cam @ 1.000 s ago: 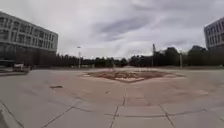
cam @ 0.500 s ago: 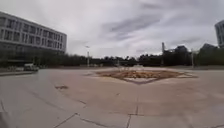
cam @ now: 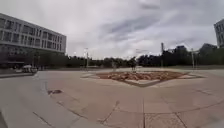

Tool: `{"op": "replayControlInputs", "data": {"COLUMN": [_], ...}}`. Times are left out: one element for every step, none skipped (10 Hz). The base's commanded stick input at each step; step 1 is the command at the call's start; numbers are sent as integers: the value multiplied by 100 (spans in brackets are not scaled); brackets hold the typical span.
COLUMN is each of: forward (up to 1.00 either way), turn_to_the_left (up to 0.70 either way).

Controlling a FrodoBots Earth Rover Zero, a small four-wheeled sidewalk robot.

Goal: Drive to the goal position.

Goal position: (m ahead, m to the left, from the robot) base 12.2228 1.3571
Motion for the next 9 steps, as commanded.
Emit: {"op": "replayControlInputs", "data": {"forward": [70, 70, 70, 70, 70, 70, 70, 70, 70], "turn_to_the_left": [35, 35, 35, 32, 28, 3, 2, 2, 2]}}
